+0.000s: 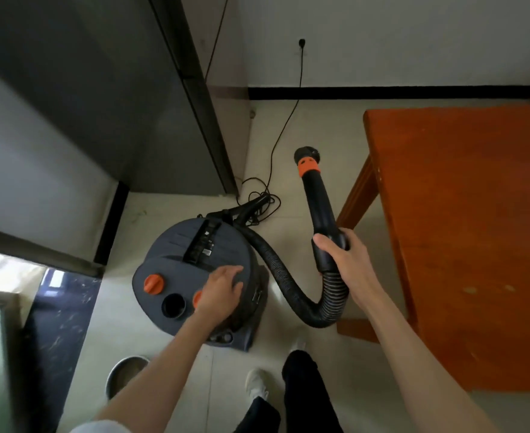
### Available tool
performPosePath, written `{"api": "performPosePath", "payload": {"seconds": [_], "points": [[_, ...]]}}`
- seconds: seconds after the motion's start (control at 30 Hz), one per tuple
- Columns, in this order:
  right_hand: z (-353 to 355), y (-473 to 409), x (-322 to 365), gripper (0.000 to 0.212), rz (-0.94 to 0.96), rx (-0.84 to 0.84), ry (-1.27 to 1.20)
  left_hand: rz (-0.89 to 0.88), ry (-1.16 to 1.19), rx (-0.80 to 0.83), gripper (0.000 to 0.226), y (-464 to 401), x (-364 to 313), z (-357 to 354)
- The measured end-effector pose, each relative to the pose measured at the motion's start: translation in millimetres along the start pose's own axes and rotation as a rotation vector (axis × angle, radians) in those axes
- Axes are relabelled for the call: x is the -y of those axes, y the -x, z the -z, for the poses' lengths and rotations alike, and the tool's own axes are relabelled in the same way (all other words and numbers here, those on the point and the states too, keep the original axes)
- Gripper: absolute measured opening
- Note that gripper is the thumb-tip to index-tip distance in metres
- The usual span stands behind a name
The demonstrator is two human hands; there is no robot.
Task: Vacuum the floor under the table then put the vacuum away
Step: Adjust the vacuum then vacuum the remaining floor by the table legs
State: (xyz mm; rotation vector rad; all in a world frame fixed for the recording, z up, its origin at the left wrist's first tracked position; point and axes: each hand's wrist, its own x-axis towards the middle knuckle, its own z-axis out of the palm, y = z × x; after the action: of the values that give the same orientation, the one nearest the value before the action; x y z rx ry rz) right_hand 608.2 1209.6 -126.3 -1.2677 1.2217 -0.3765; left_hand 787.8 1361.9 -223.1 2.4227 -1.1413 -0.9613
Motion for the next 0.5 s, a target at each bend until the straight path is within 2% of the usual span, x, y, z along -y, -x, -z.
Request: {"api": "performPosePath", "payload": {"seconds": [0.1, 0.2, 0.37, 0.5], "points": [[-23, -4, -23, 0.029, -0.059, 0.064, 0.139, 0.130, -0.075, -0.138, 0.047, -9, 52, 17], [-45, -7, -39, 0.020, -0.043, 0.053, 0.114, 0.200, -0.090, -0.196, 0.053, -32, 81, 30], [-71, -20, -56, 0.020, -0.065, 0.056, 0.058, 0.204, -0.048, -0.120, 0.060, -86, 106, 32], [-85, -33, -64, 0.022, -0.180, 0.157, -0.076, 0.175, -0.006, -0.091, 0.058, -102, 131, 28]]}}
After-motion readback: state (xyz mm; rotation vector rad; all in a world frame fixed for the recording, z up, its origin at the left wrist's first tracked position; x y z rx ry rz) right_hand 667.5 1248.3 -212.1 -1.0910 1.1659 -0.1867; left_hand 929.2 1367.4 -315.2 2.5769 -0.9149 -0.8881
